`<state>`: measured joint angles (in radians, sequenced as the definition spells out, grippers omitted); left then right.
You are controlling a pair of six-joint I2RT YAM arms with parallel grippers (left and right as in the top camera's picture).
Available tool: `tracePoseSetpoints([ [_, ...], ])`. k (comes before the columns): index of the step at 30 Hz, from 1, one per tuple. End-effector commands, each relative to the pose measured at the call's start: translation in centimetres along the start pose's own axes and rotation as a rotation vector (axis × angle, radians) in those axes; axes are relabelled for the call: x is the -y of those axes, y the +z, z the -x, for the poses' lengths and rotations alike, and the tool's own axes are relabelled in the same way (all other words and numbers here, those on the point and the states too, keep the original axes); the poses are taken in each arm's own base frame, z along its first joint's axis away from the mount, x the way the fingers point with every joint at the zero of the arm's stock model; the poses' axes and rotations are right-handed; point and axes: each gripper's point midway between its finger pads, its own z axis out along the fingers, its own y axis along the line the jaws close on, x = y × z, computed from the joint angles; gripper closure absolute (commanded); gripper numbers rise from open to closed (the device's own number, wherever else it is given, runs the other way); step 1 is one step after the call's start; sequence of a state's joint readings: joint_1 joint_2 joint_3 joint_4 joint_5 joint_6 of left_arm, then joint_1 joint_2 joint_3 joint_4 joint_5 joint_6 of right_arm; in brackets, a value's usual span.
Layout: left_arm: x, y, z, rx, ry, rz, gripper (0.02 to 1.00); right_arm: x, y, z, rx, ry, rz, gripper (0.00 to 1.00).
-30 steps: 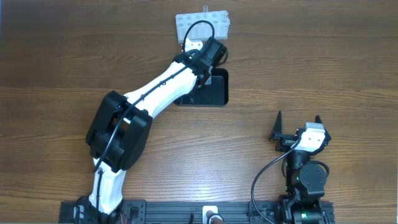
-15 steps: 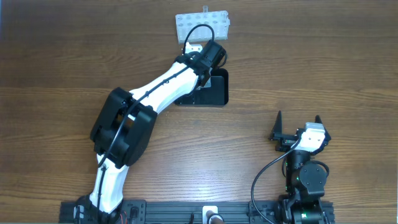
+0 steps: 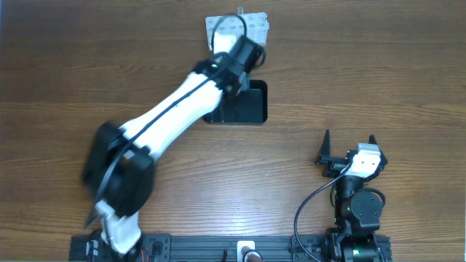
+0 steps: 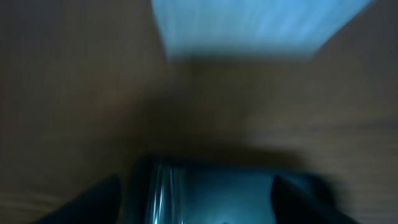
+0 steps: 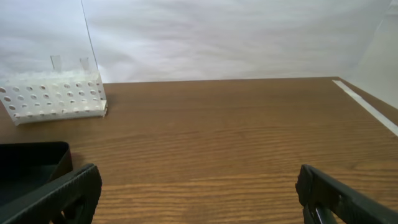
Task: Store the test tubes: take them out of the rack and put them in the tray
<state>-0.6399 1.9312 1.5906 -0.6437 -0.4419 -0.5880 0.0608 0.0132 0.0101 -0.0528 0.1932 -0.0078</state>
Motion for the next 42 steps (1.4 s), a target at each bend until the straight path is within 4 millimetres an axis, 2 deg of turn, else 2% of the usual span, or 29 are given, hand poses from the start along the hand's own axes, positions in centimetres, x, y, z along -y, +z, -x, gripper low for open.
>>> tracePoseSetpoints([
  [1, -3.7, -10.5, 8.9, 0.293, -0.008, -0.011, 0.161, 0.0, 0.0, -0.2, -0.005, -0.002, -0.001, 0.007],
  [5, -8.1, -14.4, 11.7, 0.377, -0.094, -0.009, 0.075, 0.0, 0.0, -0.2, -0.005, -0.002, -0.001, 0.009],
  [10, -14.5, -16.6, 11.5, 0.419, -0.193, -0.003, 0.020, 0.0, 0.0, -0.2, -0.005, -0.002, -0.001, 0.009],
  [14, -18.7, -16.8, 9.1, 0.444, -0.256, -0.021, 0.020, 0.0, 0.0, -0.2, -0.005, -0.002, -0.001, 0.009],
  [18, -21.7, -16.7, 5.1, 0.502, -0.284, -0.058, 0.020, 0.0, 0.0, -0.2, -0.005, -0.002, -0.001, 0.007],
  [20, -23.1, -16.7, 2.4, 0.543, -0.308, -0.072, 0.023, 0.0, 0.0, -0.3, -0.005, -0.002, -0.001, 0.009],
  [26, -25.9, -16.4, -3.4, 0.599, -0.352, -0.065, 0.020, 0.0, 0.0, -0.3, -0.005, -0.002, -0.001, 0.009],
  [30, -26.9, -16.0, -6.1, 0.624, -0.371, -0.068, 0.023, 0.0, 0.0, -0.2, -0.005, -0.002, -0.001, 0.009],
  [36, -27.5, -15.7, -8.1, 0.685, -0.381, -0.072, 0.020, 0.0, 0.0, -0.2, -0.005, -0.002, -0.001, 0.007],
  [42, -27.3, -14.7, -9.1, 0.768, -0.376, -0.107, 0.020, 0.0, 0.0, -0.2, -0.005, -0.002, -0.001, 0.009],
])
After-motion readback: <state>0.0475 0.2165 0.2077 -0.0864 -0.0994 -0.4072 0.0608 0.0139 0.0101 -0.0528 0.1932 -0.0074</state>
